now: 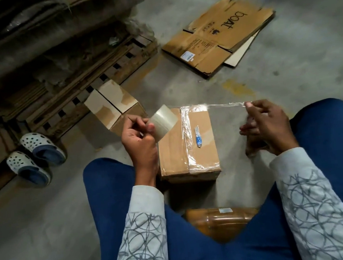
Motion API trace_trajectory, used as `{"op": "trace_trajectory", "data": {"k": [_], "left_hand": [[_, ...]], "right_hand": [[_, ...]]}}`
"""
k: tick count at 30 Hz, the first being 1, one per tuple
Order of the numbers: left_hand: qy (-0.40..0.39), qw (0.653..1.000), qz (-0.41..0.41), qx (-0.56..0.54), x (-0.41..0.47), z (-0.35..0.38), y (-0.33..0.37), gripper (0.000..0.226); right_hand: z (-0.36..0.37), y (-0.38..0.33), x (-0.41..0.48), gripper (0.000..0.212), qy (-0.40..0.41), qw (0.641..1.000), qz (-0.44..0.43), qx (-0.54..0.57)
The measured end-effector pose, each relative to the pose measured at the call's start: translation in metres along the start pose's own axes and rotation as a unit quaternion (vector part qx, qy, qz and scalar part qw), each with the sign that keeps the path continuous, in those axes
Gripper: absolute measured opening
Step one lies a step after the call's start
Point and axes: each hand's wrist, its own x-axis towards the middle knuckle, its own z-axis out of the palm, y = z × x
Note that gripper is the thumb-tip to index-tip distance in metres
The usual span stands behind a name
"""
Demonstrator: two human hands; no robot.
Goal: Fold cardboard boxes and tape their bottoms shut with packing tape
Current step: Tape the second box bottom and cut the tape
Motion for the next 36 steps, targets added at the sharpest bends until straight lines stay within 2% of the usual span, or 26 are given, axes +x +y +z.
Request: {"op": "trace_trajectory", "data": {"k": [2,4,7,9,11,13,15,17,20,22,26,28,32,33,36], "left_hand": [[0.014,1.0,-0.016,0.015,0.002,0.003,-0.01,0.035],[0.06,0.998,-0.034,-0.012,0.007,0.002,-0.012,0.038],[0.14,0.985,-0.038,-0.097,0.028,-0.018,-0.014,0.036],[0.16,0.978,-0.036,-0.129,0.043,-0.035,-0.011,0.03],[0.158,0.98,-0.025,-0.117,0.054,-0.05,-0.01,0.031],[0.124,0.989,-0.009,-0.081,0.057,-0.051,-0.011,0.036],[0.087,0.996,0.013,-0.032,0.056,-0.047,-0.011,0.04],[0.092,0.995,0.025,-0.005,0.058,-0.048,-0.014,0.041],[0.14,0.99,0.022,-0.007,0.07,-0.062,-0.027,0.041],[0.153,0.988,0.002,-0.009,0.076,-0.068,-0.04,0.04],[0.182,0.981,-0.063,0.005,0.085,-0.07,-0.06,0.029],[0.172,0.981,-0.085,0.014,0.09,-0.064,-0.062,0.032],[0.112,0.99,-0.085,0.026,0.088,-0.043,-0.061,0.039],[0.085,0.992,-0.085,0.039,0.084,-0.037,-0.062,0.041],[-0.015,0.994,-0.091,0.064,0.063,-0.02,-0.059,0.042]], "right_hand": [[0.002,-0.001,-0.003,0.027,0.044,0.995,-0.061,-0.064],[-0.001,-0.001,-0.004,0.037,0.112,0.986,-0.081,-0.089],[-0.028,0.006,0.008,0.049,0.171,0.983,-0.073,0.001],[-0.047,0.002,0.013,0.046,0.172,0.981,-0.081,-0.027],[-0.055,0.005,0.019,0.04,0.143,0.98,-0.111,-0.077],[-0.046,0.008,0.016,0.045,0.079,0.971,-0.141,-0.174],[-0.033,0.011,0.008,0.034,0.005,0.963,-0.148,-0.226],[-0.035,0.011,0.003,0.032,0.023,0.943,-0.179,-0.279],[-0.063,-0.004,-0.001,0.05,0.111,0.909,-0.244,-0.32],[-0.088,-0.012,-0.005,0.052,0.153,0.881,-0.268,-0.359],[-0.113,-0.012,-0.009,0.045,0.19,0.907,-0.253,-0.279],[-0.113,-0.009,-0.011,0.038,0.175,0.9,-0.26,-0.302],[-0.075,0.001,-0.028,0.02,0.178,0.826,-0.367,-0.389],[-0.058,0.003,-0.033,0.019,0.162,0.825,-0.387,-0.379],[-0.001,0.003,-0.045,0.027,0.076,0.868,-0.395,-0.29]]}}
